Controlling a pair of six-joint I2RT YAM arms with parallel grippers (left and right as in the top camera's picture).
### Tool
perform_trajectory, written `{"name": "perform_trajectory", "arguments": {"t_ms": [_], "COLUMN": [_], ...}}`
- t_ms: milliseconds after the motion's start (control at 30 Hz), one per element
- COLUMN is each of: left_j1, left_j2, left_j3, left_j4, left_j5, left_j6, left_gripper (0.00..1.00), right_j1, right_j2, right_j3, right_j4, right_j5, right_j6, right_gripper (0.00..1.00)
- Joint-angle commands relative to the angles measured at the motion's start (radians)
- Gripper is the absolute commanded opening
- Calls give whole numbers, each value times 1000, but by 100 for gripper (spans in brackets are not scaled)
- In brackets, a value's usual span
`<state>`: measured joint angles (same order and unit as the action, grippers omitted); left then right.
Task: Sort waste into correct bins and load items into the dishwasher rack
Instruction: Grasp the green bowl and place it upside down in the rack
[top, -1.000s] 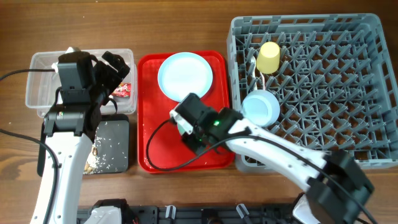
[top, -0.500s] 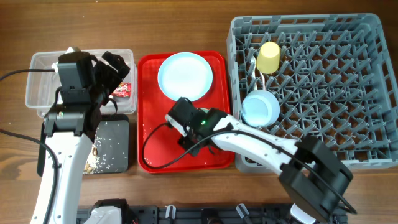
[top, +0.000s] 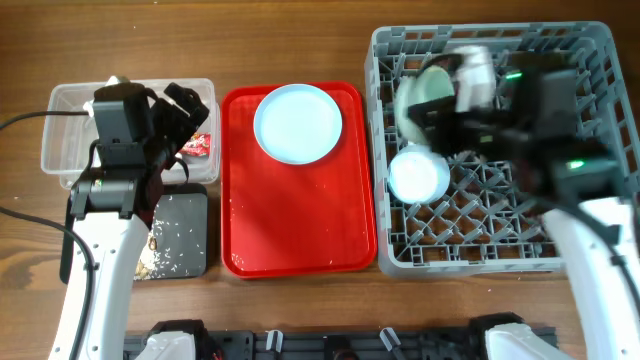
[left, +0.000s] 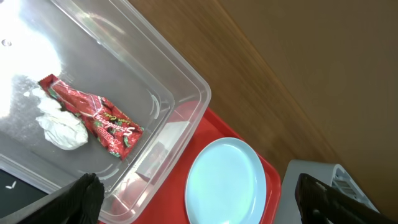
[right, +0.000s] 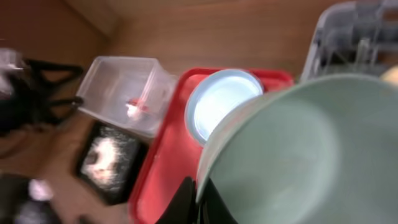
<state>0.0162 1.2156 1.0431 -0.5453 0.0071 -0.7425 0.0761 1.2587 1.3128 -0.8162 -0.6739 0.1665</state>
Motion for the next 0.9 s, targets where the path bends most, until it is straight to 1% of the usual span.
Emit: {"name": "perform_trajectory", "arguments": {"t_ms": [0, 67, 133, 267, 433, 500, 600, 700, 767, 833, 867], "left_j1": [8, 8, 8, 8, 8, 8, 8, 8, 8, 8, 8], "left_j2": [2, 2, 2, 2, 2, 2, 2, 2, 2, 2, 2], "left_j3": [12, 12, 12, 12, 12, 12, 12, 12, 12, 12, 12], "left_j4": [2, 2, 2, 2, 2, 2, 2, 2, 2, 2, 2], "left_j5": [3, 3, 3, 3, 3, 3, 3, 3, 4, 3, 3], "left_j6": [2, 2, 2, 2, 2, 2, 2, 2, 2, 2, 2], "left_gripper": [100, 100, 100, 100, 100, 100, 100, 100, 100, 100, 100], "right_j1": [-248, -352, -426, -460, -460, -464, -479, -513, -541, -566, -581], "right_j2": [53, 103, 171, 331, 504, 557, 590, 589, 589, 589, 589], "right_j3": [-38, -67, -97, -130, -130, -130, -130, -130, -129, -129, -129], "right_j4": [-25, -26, -26, -23, -21, -14, -13, -11, -16, -16, -19], "right_j5": [-576, -710, -765, -821, -820, -792, -705, -610, -568, -500, -459], "right_j6": [-85, -128, -173, -246, -296, -295, -290, -243, -236, -206, -187], "right_gripper": [4, 4, 4, 4, 4, 4, 4, 5, 12, 25, 33]}}
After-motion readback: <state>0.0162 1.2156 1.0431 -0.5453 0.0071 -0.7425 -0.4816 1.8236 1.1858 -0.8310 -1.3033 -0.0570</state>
